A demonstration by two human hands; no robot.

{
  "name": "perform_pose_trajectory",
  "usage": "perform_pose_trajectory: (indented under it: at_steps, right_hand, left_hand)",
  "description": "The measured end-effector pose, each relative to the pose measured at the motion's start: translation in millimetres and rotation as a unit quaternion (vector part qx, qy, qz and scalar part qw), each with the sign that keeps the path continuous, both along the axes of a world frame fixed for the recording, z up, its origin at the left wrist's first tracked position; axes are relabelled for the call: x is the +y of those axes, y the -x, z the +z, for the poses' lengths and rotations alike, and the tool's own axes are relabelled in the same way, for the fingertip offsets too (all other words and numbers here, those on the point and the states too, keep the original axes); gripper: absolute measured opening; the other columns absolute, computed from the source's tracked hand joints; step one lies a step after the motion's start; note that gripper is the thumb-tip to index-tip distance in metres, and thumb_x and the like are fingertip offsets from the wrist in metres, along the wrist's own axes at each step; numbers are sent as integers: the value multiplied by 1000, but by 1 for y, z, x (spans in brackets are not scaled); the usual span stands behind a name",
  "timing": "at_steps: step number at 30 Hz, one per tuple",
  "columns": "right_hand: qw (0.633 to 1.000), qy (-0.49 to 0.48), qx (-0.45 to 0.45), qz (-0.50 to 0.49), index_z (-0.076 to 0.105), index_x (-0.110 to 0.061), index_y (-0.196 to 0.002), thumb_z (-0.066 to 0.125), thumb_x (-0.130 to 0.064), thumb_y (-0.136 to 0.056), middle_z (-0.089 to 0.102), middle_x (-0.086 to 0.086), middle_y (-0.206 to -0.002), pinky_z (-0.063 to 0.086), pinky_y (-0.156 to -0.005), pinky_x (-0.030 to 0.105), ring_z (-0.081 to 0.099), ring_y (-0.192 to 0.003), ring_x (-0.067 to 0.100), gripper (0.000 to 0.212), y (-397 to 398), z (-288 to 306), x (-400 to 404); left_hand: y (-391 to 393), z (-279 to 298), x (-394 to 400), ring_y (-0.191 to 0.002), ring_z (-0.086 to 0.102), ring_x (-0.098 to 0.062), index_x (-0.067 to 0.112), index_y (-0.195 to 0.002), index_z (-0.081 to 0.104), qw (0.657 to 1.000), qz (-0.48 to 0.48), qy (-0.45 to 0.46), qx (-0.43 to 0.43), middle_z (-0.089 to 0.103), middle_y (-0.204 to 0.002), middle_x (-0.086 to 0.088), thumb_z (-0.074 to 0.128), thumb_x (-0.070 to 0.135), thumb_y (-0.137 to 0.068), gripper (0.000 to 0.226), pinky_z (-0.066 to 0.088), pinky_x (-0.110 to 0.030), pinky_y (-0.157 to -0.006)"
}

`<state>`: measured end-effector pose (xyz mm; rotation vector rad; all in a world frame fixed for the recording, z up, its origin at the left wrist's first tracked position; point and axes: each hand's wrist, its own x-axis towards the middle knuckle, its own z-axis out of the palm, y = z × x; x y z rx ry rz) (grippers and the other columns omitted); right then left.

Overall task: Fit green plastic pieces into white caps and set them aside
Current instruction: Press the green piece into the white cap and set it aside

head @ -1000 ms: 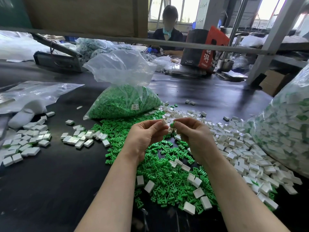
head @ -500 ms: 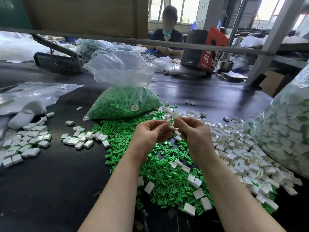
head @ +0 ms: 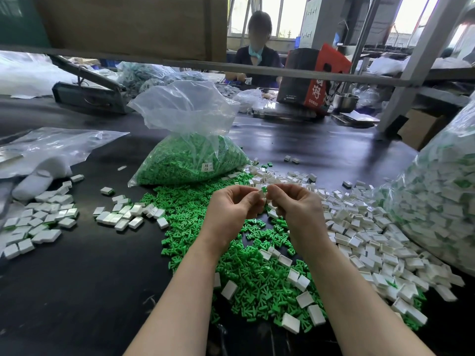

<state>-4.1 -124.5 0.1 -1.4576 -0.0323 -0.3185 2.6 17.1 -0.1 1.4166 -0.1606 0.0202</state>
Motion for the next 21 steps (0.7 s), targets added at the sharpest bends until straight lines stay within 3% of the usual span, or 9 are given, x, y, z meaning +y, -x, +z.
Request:
perform_pose_trajectory:
  at_steps: [3,9,13,17,21]
  right_hand:
    - [1000,-19,1,6,71,-8,-85,73,-14,-84,68,-5,-65,47,-55,15,59,-55,1,7,0,0,1]
    - [999,31,-7,-4,71,-4,-91,72,-12,-87,70,-5,-71,47,-57,12,61,-59,-2,9,0,-2,2]
    - [997,71,-10,4,72,-3,-91,71,-11,-87,71,2,-76,47,-57,11,63,-60,-1,9,2,-1,0]
    - [994,109,-2,4,74,-5,-87,72,-12,-87,71,-4,-68,44,-53,10,61,-55,-3,7,3,-1,-2]
    - [992,124,17,16,73,-7,-84,73,-13,-86,71,-2,-68,46,-54,12,62,-56,0,7,3,-2,-4]
  left_hand:
    - [0,0,-2,-67,70,-11,-2,-100,69,1000,4,11,5,74,-82,-12,66,7,-90,14,53,-16,-59]
    - [0,-2,0,-68,71,-10,-5,-100,69,1000,13,19,-2,73,-82,-12,65,5,-91,14,52,-15,-61]
    - [-1,-4,1,-72,69,-8,4,-95,69,997,17,-53,-45,72,-82,-7,66,9,-91,7,52,-15,-66]
    - [-2,-6,1,-71,65,-3,7,-94,69,992,24,-100,-69,71,-82,-4,64,9,-93,6,52,-16,-67]
    - [-2,-9,1,-77,71,-12,15,-88,69,990,24,-118,-68,73,-82,-5,64,7,-93,11,54,-18,-69]
